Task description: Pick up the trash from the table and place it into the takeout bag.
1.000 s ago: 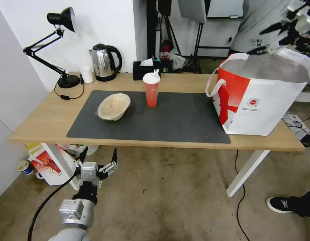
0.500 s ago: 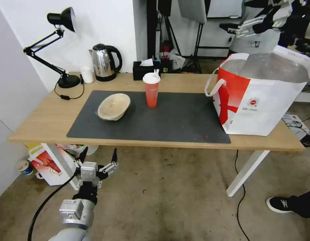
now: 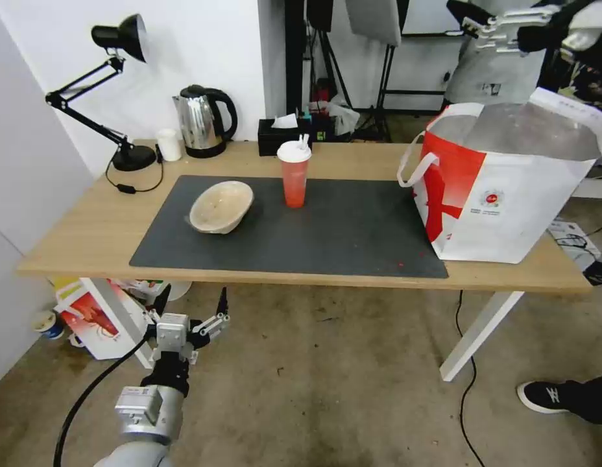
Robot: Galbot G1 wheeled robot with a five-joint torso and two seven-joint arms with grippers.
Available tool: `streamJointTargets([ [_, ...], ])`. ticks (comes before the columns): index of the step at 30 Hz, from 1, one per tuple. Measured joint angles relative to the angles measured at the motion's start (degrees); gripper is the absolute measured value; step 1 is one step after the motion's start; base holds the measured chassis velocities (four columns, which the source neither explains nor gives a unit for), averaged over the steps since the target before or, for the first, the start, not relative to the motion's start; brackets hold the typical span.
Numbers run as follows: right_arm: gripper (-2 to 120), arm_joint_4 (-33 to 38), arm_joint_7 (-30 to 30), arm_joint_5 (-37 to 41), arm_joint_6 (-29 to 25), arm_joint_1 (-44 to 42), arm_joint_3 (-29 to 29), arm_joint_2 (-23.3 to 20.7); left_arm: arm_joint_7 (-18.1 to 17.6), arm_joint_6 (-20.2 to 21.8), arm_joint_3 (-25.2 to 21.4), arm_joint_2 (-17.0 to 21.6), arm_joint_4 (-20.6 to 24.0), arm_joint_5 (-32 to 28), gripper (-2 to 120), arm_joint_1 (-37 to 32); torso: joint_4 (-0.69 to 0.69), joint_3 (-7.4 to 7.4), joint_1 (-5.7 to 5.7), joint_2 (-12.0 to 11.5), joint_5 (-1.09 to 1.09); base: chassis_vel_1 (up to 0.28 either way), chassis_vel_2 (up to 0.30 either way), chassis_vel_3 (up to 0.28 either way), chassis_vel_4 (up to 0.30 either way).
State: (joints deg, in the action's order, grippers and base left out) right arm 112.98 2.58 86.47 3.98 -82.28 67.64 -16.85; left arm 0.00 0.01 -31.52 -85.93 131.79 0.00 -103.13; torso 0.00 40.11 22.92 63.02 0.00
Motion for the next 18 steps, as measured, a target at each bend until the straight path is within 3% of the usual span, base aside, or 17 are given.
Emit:
streamJointTargets([
  [5,100,6.68,-6.25,-1.03,-2.52,1.45,0.65,5.93,0.00,0.00,0.01,-0.01,0.00,0.00,100,0.00,0.01,-0.01,0.00,0.00,-0.01,0.000,0.000,0.000,0.000],
  [9,100,15.24,-12.38,-6.82,-5.48,1.64,0.65,15.76,0.00,-0.01,0.01,-0.01,0.00,0.00,100,0.00,-0.01,-0.01,-0.01,0.00,0.03,0.000,0.000,0.000,0.000],
  [10,100,15.24,-12.38,-6.82,-5.48,1.64,0.65,15.76,0.00,-0.01,0.01,-0.01,0.00,0.00,100,0.00,-0.01,-0.01,-0.01,0.00,0.03,0.000,0.000,0.000,0.000],
  [13,100,20.94,-15.69,-14.76,-7.10,0.15,0.66,25.97,0.00,0.00,0.01,-0.01,0.00,0.00,100,0.00,0.01,0.00,0.00,0.00,0.00,0.000,0.000,0.000,0.000],
  [14,100,20.94,-15.69,-14.76,-7.10,0.15,0.66,25.97,0.00,0.00,0.01,-0.01,0.00,0.00,100,0.00,0.01,0.00,0.00,0.00,0.00,0.000,0.000,0.000,0.000],
  [16,100,24.78,-16.58,-19.57,-7.91,-1.65,0.58,34.22,0.00,0.00,0.01,-0.01,0.00,0.00,100,0.00,-0.01,0.00,-0.01,0.00,0.01,0.000,0.000,0.000,0.000],
  [17,100,24.78,-16.58,-19.57,-7.91,-1.65,0.58,34.22,0.00,0.00,0.01,-0.01,0.00,0.00,100,0.00,-0.01,0.00,-0.01,0.00,0.01,0.000,0.000,0.000,0.000],
  [18,100,26.43,-16.98,-21.51,-8.45,-2.22,0.49,36.89,0.00,-0.01,0.00,0.00,0.00,0.00,100,0.00,0.01,0.00,0.00,0.01,-0.02,0.000,0.000,0.000,0.000],
])
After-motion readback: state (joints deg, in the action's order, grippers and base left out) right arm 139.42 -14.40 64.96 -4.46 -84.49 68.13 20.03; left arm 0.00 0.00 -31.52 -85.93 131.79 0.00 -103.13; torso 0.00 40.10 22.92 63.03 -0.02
